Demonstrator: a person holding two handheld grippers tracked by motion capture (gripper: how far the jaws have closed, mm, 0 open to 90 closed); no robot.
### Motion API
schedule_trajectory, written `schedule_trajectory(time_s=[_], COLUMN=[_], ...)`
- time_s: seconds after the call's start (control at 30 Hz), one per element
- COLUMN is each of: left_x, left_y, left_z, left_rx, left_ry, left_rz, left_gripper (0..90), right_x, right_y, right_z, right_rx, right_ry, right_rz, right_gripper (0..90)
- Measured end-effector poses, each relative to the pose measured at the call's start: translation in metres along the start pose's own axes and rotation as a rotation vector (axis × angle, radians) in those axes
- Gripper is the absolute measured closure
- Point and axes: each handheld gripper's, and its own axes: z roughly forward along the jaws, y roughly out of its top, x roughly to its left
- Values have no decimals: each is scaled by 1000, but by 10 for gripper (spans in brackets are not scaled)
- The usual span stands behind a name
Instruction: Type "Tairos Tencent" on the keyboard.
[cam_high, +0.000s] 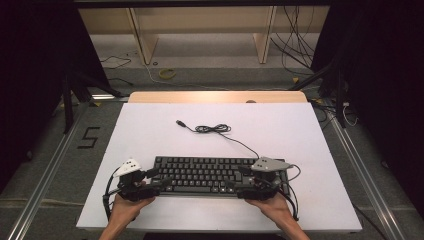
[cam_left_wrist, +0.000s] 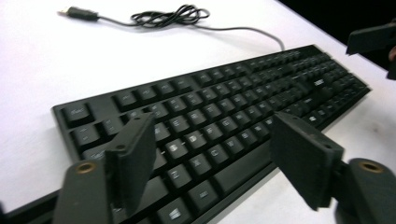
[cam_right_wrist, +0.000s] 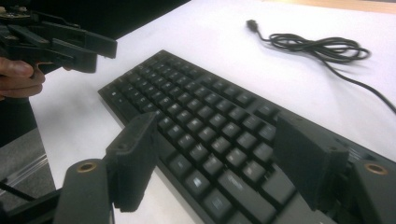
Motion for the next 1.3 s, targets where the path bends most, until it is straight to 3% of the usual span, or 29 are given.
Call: schedule_trajectory(time_s=[0.27, 0.37, 0.53, 0.9, 1.07, 1.3], left_x=[11, 14, 16, 15, 15, 15], left_y=[-2, -3, -5, -7, -7, -8], left_z=[-2, -2, -1, 1, 3, 4], left_rx=[48, 62, 91, 139, 159, 171], left_ry=[57, 75, 96, 111, 121, 127], left_rz=[-25, -38, -34, -4, 9, 18], left_gripper=[432, 523, 605, 826, 876, 892], right_x=[8, 14, 16, 23, 28, 32], right_y=[17, 24, 29, 39, 42, 42], right_z=[28, 44, 57, 93, 107, 122], right_rx=[26, 52, 78, 141, 157, 188], right_ry=[38, 52, 61, 67, 74, 77], right_rz=[-20, -33, -37, -52, -64, -68], right_gripper=[332, 360, 415, 641, 793, 856])
